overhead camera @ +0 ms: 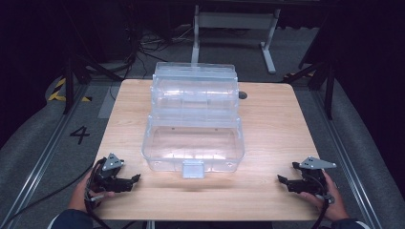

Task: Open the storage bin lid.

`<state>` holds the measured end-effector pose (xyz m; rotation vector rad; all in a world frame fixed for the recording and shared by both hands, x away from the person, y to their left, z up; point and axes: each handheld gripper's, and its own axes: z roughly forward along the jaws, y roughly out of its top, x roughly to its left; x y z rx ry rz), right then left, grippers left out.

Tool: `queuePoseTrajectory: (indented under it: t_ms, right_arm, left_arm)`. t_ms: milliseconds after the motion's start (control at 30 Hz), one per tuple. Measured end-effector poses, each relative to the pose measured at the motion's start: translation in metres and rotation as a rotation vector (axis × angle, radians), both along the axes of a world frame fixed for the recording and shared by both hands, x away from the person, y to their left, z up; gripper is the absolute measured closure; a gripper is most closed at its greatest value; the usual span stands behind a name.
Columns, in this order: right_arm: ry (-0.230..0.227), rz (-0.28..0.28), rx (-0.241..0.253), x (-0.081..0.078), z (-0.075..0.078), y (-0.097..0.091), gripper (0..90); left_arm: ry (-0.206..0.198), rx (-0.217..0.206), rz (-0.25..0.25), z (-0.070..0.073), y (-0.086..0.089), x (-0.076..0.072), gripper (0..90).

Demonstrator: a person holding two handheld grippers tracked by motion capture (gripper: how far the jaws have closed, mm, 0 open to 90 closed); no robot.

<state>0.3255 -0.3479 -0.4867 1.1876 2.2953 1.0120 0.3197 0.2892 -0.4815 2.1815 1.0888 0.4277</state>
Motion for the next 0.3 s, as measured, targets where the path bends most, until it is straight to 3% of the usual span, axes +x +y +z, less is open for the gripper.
queuePoseTrajectory:
  t_ms: [300]
  right_arm:
    - [0.001,0.002,0.001,0.0004,0.0,0.0,15.2]
  left_arm:
    - [0.007,-0.006,0.008,-0.0003,-0.0007,-0.0001,12.2]
